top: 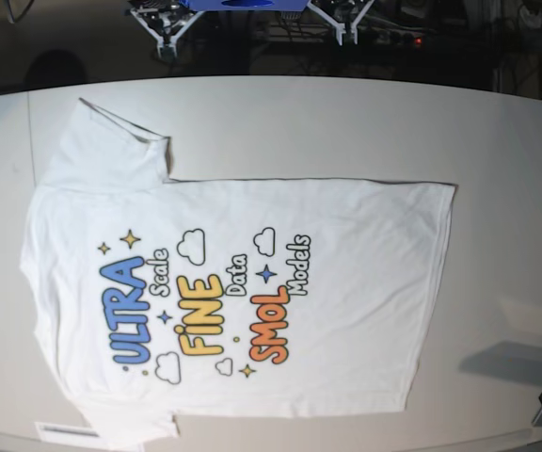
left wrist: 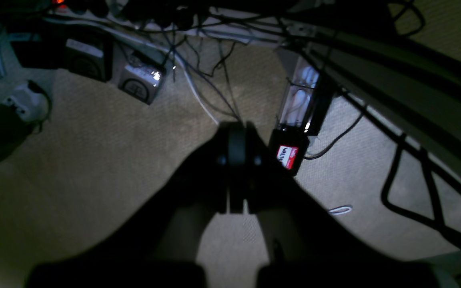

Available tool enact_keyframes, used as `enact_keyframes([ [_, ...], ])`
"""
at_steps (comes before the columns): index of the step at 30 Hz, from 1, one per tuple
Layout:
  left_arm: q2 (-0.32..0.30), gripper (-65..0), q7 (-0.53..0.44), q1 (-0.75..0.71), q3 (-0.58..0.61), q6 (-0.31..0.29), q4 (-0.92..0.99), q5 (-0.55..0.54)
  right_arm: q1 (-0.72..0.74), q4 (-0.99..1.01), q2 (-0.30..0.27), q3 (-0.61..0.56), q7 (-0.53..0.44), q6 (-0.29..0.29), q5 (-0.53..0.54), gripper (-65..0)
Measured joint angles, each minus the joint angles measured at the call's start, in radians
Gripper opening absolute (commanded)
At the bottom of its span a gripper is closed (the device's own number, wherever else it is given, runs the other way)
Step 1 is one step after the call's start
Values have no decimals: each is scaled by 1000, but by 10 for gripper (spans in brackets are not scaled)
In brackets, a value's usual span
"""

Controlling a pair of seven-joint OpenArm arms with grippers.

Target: Fold the T-shirt properly

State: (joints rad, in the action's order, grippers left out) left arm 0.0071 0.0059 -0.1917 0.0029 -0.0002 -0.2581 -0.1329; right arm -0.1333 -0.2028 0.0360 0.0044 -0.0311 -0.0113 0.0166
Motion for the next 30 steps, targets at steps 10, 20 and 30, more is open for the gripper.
enact_keyframes([
  [10, -93, -650, 3, -261, -11, 3, -388, -4, -304, -448, -31, 71, 23, -2, -3, -561],
  [20, -101, -650, 14, -547, -106, -5, -789, -6, -583, -869, -30, 316, 100, 0, -3, -561],
  [30, -79, -650, 13, -791, -298, -8, -1260, -6, -813, -1347, 10, 314, 109, -2, -5, -561],
])
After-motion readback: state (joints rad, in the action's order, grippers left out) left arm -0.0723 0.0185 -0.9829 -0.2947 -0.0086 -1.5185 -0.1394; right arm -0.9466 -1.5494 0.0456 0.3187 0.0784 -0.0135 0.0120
